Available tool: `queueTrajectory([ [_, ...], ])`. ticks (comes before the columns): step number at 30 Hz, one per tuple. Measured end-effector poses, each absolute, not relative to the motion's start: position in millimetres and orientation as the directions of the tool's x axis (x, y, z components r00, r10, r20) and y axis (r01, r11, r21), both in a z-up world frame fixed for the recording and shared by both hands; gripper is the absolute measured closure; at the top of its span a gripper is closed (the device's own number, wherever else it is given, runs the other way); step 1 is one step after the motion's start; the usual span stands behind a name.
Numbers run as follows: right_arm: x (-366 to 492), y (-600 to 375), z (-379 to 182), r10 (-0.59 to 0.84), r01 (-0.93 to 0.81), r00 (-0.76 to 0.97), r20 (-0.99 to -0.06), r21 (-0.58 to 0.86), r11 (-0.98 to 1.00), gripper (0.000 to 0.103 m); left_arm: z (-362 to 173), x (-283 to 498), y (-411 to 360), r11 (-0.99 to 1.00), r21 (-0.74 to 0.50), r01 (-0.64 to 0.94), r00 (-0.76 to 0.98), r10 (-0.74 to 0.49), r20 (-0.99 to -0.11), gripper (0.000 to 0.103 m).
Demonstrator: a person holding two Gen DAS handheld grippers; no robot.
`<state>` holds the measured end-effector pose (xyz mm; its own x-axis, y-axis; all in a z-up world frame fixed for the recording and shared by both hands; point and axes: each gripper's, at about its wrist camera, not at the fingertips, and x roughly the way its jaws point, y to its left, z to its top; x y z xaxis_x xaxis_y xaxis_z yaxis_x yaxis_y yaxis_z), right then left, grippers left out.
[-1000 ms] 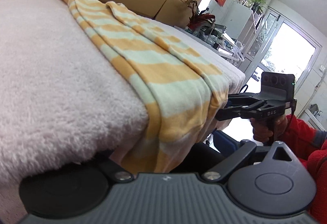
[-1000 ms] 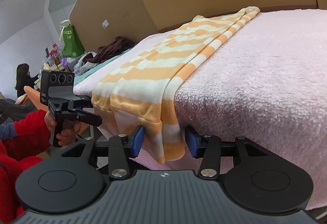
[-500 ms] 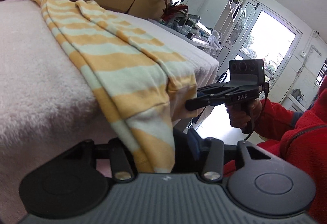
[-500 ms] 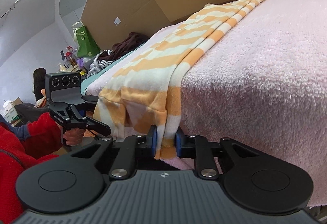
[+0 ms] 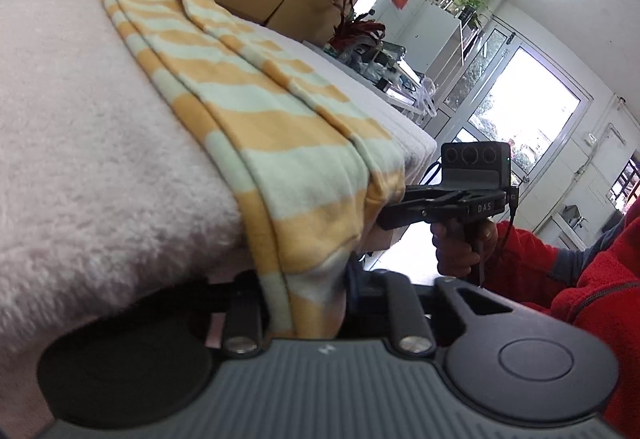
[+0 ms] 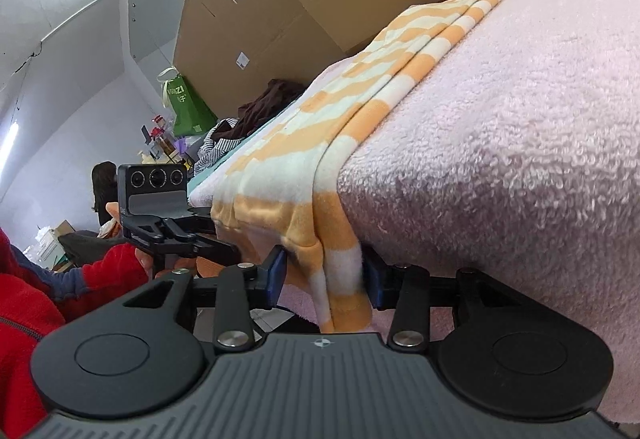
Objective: Fold clothes
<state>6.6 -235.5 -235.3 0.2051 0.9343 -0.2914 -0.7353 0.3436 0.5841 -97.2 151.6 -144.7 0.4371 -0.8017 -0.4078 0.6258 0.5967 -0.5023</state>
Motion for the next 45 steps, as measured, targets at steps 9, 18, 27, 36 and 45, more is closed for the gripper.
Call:
queueTrajectory([
  [9, -9.4, -254.4, -214.4, 0.959, -0.737, 0.16, -0.233, 0.619, 0.273, 0.093, -121.1, -118.2, 151.1, 0.569, -0.514, 0.642, 0.483, -0.821, -0.305, 0.094],
  [18, -10.8, -262.3, -204.8, 0.965, -0.724, 0.161, -0.205, 0.64, 0.257, 0.094, -114.6, -122.4, 136.7, 0.599, -0.476, 0.644, 0.538, -0.797, -0.274, 0.095],
  [27, -6.5, -269.1, -204.6, 0.964, -0.68, 0.16, -0.214, 0.684, 0.264, 0.094, -112.7, -142.7, 138.2, 0.585, -0.532, 0.613, 0.54, -0.801, -0.258, 0.095],
  [36, 8.2, -271.3, -199.7, 0.984, -0.573, 0.097, -0.151, 0.799, 0.179, 0.093, -109.6, -126.4, 148.5, 0.461, -0.729, 0.506, 0.515, -0.84, -0.173, 0.094],
  [45, 40.3, -269.4, -197.5, 0.994, -0.441, 0.1, 0.033, 0.897, 0.015, 0.093, -88.5, -88.3, 155.2, 0.462, -0.779, 0.424, 0.585, -0.796, -0.153, 0.084],
])
